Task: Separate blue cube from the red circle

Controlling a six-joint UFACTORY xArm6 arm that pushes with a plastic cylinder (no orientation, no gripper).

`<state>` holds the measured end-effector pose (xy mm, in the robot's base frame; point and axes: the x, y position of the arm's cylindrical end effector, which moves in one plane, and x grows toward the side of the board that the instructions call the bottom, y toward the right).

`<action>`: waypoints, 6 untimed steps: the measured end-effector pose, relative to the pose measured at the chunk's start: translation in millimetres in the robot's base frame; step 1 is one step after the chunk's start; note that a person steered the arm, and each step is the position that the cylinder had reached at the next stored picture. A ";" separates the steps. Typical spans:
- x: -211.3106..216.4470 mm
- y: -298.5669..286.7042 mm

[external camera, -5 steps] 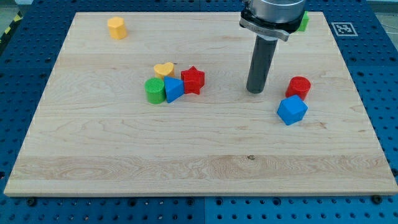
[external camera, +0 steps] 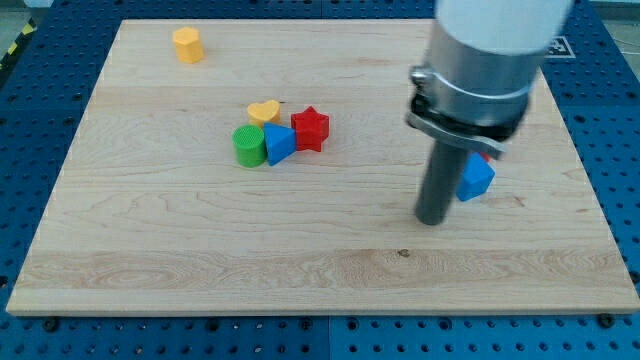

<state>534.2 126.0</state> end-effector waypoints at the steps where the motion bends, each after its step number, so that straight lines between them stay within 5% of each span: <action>1: 7.2 77.9; 2: -5.6 98.2; 6: -68.3 2.9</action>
